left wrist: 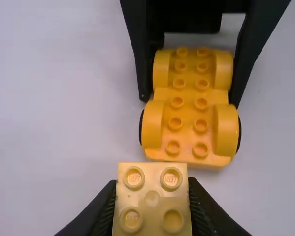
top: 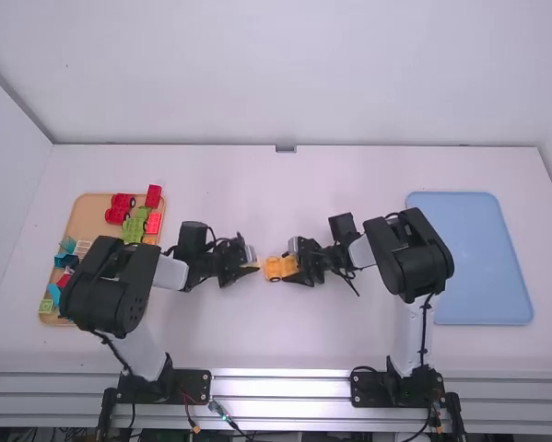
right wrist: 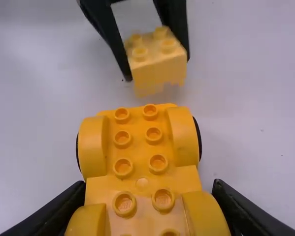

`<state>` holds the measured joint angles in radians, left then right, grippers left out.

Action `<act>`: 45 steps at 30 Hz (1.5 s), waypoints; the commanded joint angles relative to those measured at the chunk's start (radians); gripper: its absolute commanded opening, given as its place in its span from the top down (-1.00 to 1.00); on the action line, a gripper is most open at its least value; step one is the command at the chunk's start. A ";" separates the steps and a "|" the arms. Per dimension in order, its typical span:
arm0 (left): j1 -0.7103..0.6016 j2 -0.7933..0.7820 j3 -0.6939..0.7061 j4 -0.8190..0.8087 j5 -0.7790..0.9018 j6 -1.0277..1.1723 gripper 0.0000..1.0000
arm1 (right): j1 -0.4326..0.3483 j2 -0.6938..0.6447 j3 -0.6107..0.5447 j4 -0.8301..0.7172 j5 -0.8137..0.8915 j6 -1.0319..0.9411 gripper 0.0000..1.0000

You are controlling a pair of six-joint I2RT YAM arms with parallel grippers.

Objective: Assemble lego blocks to make yellow taxi

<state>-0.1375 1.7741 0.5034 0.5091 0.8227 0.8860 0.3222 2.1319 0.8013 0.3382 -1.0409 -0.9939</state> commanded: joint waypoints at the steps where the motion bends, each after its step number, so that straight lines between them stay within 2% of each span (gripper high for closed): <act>1: 0.000 -0.021 0.030 -0.019 0.078 -0.006 0.54 | -0.002 0.021 0.012 -0.002 -0.005 0.006 -0.30; 6: -0.008 -0.020 0.100 -0.138 0.087 0.012 0.59 | -0.003 0.021 0.011 0.025 -0.005 0.055 -0.29; 9: -0.021 -0.020 0.158 -0.270 0.151 0.132 0.61 | -0.003 0.021 0.012 0.025 0.009 0.055 -0.29; 12: -0.020 -0.020 0.190 -0.325 0.163 0.161 0.65 | -0.003 0.021 0.011 0.023 0.027 0.055 -0.23; 26: -0.093 0.076 0.211 -0.242 0.183 0.177 0.74 | -0.002 0.021 0.011 0.029 0.042 0.097 -0.19; 40: -0.100 0.082 0.211 -0.276 0.174 0.171 0.78 | 0.019 0.021 0.009 0.014 0.040 0.070 -0.19; 45: -0.100 0.096 0.211 -0.237 0.135 0.098 0.78 | 0.019 0.021 -0.003 0.022 0.040 0.070 -0.19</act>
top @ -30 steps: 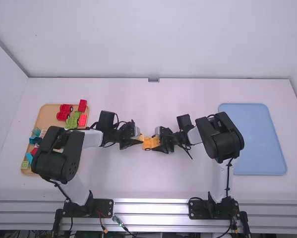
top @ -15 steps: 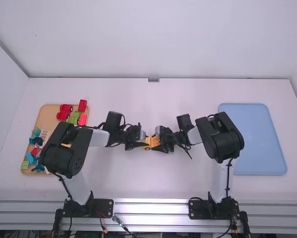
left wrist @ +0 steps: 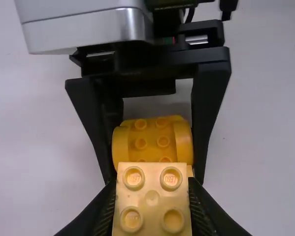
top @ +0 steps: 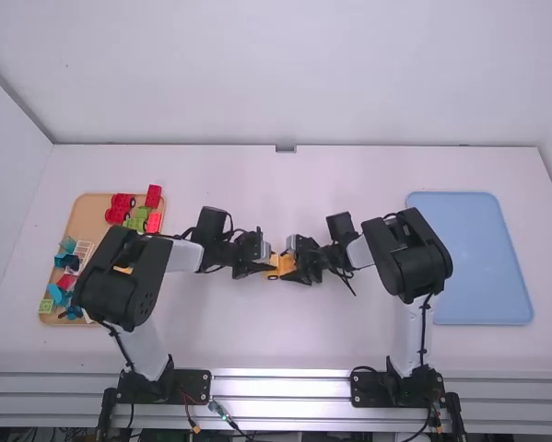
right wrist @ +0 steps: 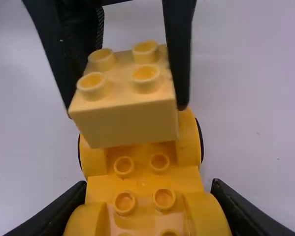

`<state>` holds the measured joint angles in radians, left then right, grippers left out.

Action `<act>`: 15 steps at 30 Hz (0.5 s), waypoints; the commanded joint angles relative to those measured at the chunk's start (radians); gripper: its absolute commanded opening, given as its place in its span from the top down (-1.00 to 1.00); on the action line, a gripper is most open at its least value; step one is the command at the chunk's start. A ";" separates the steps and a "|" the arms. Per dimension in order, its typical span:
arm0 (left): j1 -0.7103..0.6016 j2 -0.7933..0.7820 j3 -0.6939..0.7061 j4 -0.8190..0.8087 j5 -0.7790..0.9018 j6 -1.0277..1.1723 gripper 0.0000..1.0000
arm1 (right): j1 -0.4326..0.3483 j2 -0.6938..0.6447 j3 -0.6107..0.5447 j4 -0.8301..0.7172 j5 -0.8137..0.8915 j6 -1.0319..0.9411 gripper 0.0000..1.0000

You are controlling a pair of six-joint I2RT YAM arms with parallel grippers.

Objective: Assemble lego blocks to make yellow taxi

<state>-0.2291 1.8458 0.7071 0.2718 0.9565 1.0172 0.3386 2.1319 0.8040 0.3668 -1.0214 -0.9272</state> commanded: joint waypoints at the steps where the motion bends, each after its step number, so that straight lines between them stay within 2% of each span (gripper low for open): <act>1: -0.007 0.029 0.007 0.001 0.014 -0.033 0.78 | 0.002 0.021 -0.009 -0.007 0.020 0.003 -0.19; 15: -0.047 0.061 0.007 0.044 -0.018 -0.066 0.76 | -0.002 0.021 -0.015 -0.005 0.017 0.003 -0.13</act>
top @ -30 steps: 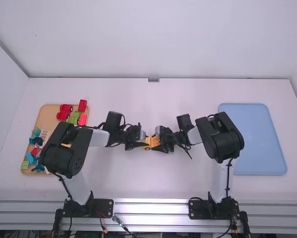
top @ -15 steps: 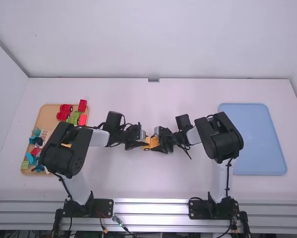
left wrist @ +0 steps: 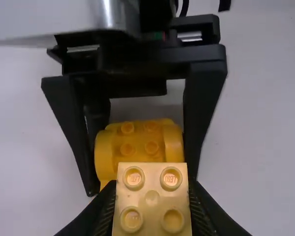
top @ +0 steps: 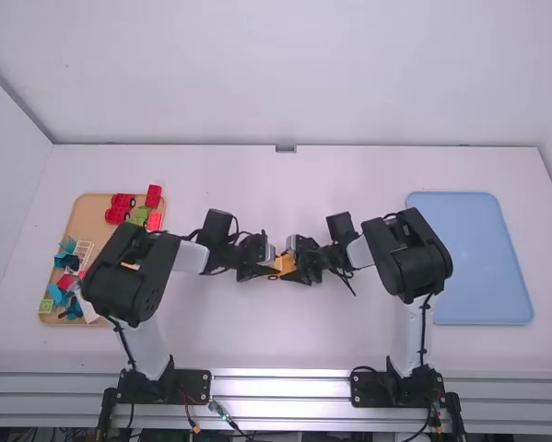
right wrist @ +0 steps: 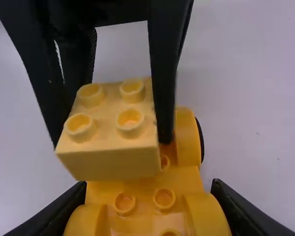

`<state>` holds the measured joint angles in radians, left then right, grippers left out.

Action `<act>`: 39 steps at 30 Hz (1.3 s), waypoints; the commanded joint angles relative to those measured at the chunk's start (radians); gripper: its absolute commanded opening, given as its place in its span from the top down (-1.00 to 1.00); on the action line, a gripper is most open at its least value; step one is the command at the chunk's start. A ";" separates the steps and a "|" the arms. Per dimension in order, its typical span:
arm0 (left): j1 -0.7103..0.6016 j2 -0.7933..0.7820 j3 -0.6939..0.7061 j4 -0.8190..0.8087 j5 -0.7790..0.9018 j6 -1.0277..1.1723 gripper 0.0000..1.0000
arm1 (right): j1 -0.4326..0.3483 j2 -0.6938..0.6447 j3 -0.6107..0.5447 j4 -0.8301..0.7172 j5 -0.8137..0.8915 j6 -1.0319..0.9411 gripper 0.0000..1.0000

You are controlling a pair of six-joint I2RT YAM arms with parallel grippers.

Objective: Assemble lego blocks to make yellow taxi

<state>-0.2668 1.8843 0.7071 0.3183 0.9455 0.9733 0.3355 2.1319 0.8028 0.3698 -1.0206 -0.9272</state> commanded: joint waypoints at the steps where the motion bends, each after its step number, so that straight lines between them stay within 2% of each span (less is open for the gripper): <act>1: -0.016 0.033 0.007 0.026 -0.048 -0.072 0.77 | 0.001 0.021 -0.014 -0.010 0.015 0.003 -0.12; 8: -0.008 0.035 0.007 0.035 -0.080 -0.088 0.81 | -0.002 0.021 -0.018 -0.016 0.015 -0.019 -0.10; 12: -0.006 0.023 0.008 0.010 -0.167 -0.113 0.83 | -0.003 0.021 -0.018 -0.014 0.016 -0.019 -0.11; 21: -0.007 0.016 0.064 -0.146 -0.204 -0.079 0.81 | -0.003 0.021 -0.018 -0.014 0.020 -0.019 -0.10; 24: -0.002 0.016 0.090 -0.216 -0.193 -0.008 0.79 | -0.003 0.021 -0.018 -0.013 0.019 -0.019 -0.11; 26: -0.003 0.016 0.098 -0.248 -0.170 0.053 0.85 | -0.002 0.021 -0.018 -0.014 0.020 -0.019 -0.11; 30: -0.002 0.014 0.100 -0.241 -0.174 0.043 0.94 | -0.002 0.021 -0.018 -0.009 0.021 -0.011 -0.11; 39: -0.003 0.014 0.084 -0.232 -0.180 0.038 0.96 | -0.002 0.021 -0.018 -0.010 0.024 -0.012 -0.12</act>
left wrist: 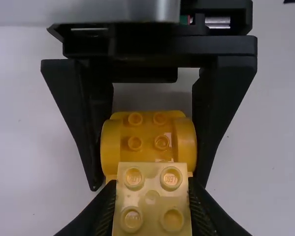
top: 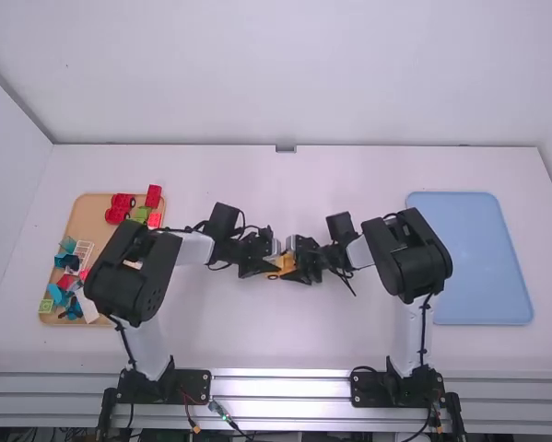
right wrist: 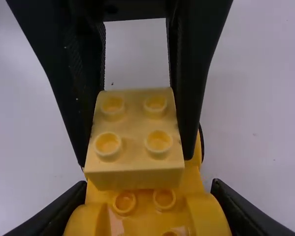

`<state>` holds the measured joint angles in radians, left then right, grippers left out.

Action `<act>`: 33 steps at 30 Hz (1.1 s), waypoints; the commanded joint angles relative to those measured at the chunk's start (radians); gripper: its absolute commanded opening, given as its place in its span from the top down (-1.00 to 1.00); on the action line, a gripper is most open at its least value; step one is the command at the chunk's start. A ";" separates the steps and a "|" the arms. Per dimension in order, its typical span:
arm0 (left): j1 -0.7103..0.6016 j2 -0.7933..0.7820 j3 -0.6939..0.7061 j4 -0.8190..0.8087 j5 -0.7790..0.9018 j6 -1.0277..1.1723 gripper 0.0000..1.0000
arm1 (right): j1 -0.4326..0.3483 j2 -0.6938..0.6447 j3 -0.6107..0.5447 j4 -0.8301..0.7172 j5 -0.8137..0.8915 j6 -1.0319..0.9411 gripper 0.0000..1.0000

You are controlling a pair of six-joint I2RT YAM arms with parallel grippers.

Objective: Assemble lego blocks to make yellow taxi

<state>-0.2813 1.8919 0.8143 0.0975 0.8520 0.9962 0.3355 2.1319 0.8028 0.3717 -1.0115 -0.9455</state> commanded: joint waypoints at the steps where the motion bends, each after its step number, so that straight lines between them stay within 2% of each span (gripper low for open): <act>1: 0.012 0.006 -0.023 -0.011 -0.087 0.015 0.95 | -0.002 0.021 -0.018 -0.012 0.014 0.006 -0.12; 4: 0.011 0.006 -0.023 -0.010 -0.113 0.014 0.92 | -0.002 0.021 -0.018 -0.012 0.014 0.006 -0.12; 7: 0.005 0.006 -0.023 -0.011 -0.120 0.015 0.72 | -0.002 0.021 -0.018 -0.012 0.014 0.006 -0.12; 8: 0.008 0.006 -0.023 -0.011 -0.119 0.014 0.47 | -0.002 0.021 -0.018 -0.012 0.014 0.006 -0.12; 10: 0.006 0.006 -0.023 -0.010 -0.117 0.014 0.39 | -0.002 0.021 -0.018 -0.012 0.014 0.006 -0.12; 11: 0.003 0.006 -0.023 -0.006 -0.117 0.014 0.16 | -0.002 0.021 -0.018 -0.012 0.014 0.006 -0.11; 12: 0.003 0.006 -0.023 -0.004 -0.117 0.014 0.09 | -0.002 0.021 -0.018 -0.012 0.014 0.006 -0.12; 16: 0.012 0.003 -0.023 0.000 -0.117 0.015 -0.05 | -0.002 0.021 -0.018 -0.012 0.014 0.006 -0.12; 27: 0.012 -0.112 -0.023 -0.037 -0.109 -0.012 -0.20 | -0.002 0.021 -0.018 -0.012 0.014 0.006 -0.12; 28: 0.012 -0.127 -0.023 -0.039 -0.109 -0.013 -0.36 | -0.002 0.021 -0.018 -0.012 0.014 0.006 -0.12; 30: 0.012 -0.141 -0.023 -0.038 -0.105 -0.026 -0.54 | -0.002 0.021 -0.018 -0.012 0.014 0.006 -0.12; 31: 0.012 -0.150 -0.023 -0.033 -0.095 -0.047 -0.56 | -0.002 0.021 -0.018 -0.011 0.014 0.006 -0.12; 32: 0.012 -0.151 -0.023 -0.034 -0.064 -0.049 -0.49 | -0.002 0.021 -0.018 -0.011 0.014 0.006 -0.12; 33: 0.012 -0.151 -0.023 -0.035 -0.033 -0.042 0.00 | -0.002 0.021 -0.018 -0.012 0.014 0.006 -0.12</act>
<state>-0.2783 1.7611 0.7975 0.0677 0.7589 0.9623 0.3355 2.1319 0.8024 0.3706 -1.0145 -0.9455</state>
